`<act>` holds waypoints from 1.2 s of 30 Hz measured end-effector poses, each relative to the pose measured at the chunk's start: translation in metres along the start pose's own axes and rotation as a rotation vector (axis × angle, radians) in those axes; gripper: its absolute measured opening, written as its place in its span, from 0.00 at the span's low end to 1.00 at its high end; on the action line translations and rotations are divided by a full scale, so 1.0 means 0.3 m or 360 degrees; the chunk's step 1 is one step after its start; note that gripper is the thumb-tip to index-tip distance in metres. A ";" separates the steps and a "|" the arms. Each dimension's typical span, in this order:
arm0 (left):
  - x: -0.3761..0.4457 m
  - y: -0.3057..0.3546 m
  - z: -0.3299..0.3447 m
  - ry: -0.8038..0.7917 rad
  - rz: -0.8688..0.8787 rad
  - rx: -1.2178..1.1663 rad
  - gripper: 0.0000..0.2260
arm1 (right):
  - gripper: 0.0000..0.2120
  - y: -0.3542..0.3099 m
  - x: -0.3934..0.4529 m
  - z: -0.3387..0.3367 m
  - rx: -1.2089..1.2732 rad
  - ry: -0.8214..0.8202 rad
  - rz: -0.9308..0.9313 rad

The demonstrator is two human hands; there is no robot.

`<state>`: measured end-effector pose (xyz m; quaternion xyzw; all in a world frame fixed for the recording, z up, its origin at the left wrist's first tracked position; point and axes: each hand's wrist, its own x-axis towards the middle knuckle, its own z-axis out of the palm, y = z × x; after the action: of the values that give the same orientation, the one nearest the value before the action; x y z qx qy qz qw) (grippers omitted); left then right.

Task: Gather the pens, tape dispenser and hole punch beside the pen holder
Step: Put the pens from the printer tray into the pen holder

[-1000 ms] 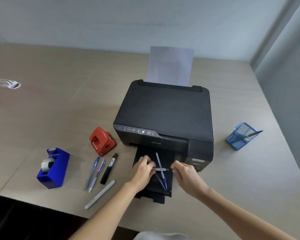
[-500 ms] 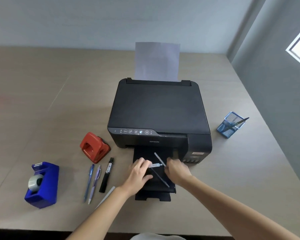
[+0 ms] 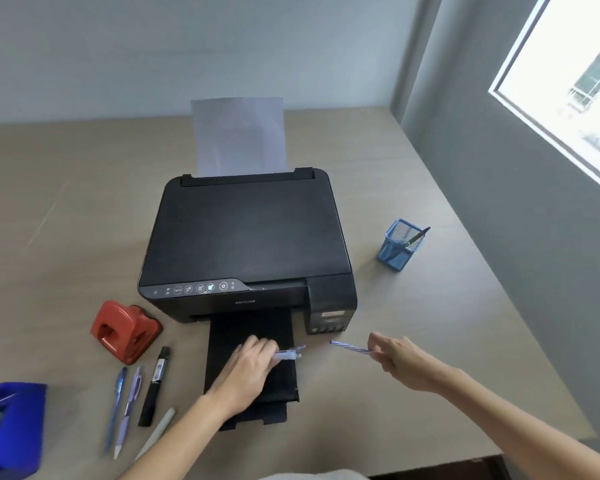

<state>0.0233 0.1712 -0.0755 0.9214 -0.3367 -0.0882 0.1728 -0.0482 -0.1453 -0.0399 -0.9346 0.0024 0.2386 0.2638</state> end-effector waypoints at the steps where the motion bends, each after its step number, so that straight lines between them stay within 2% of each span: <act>1: 0.012 0.049 -0.019 -0.0044 -0.0023 -0.0121 0.06 | 0.06 0.051 -0.013 -0.031 0.0019 0.0052 0.0050; 5: 0.127 0.299 -0.084 -0.0309 0.0104 -0.0546 0.06 | 0.06 0.238 -0.026 -0.170 0.0153 0.0374 0.0310; 7: 0.231 0.433 -0.103 -0.0310 0.0183 -0.0775 0.04 | 0.10 0.310 -0.013 -0.250 0.0181 0.0573 0.0386; 10: 0.429 0.592 -0.117 -0.0046 0.0094 -0.1128 0.06 | 0.11 0.374 0.007 -0.371 0.0241 0.0893 0.0397; 15: 0.859 0.709 -0.158 0.0448 -0.0342 -0.1643 0.07 | 0.09 0.414 0.067 -0.541 0.0337 0.1247 0.0286; 17: 1.008 0.708 -0.170 0.0654 -0.0473 -0.1783 0.06 | 0.07 0.422 0.113 -0.585 0.0298 0.1268 0.0210; 19: 1.119 0.694 -0.155 0.0732 -0.0555 -0.1767 0.04 | 0.06 0.428 0.166 -0.613 0.0211 0.1228 0.0122; 21: 1.198 0.681 -0.114 0.0703 -0.0632 -0.1738 0.08 | 0.07 0.435 0.224 -0.628 0.0129 0.1135 0.0034; 24: 1.249 0.667 -0.031 0.0565 -0.0697 -0.1714 0.07 | 0.08 0.434 0.300 -0.635 0.0008 0.1003 -0.0043; 28: 1.265 0.636 0.063 0.0435 -0.0794 -0.1699 0.06 | 0.10 0.437 0.361 -0.626 -0.0036 0.0956 -0.0097; 30: 1.258 0.630 0.072 0.0438 -0.0806 -0.1696 0.03 | 0.10 0.438 0.373 -0.619 -0.0049 0.0940 -0.0095; 36: 1.202 0.621 0.004 0.0583 -0.0747 -0.1655 0.12 | 0.13 0.395 0.350 -0.633 -0.0044 0.0982 -0.0112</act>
<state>0.1863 -0.1967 -0.0230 0.7659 -0.0017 -0.1170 0.6323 0.1138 -0.3284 -0.0035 -0.9659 0.0467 -0.0657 0.2461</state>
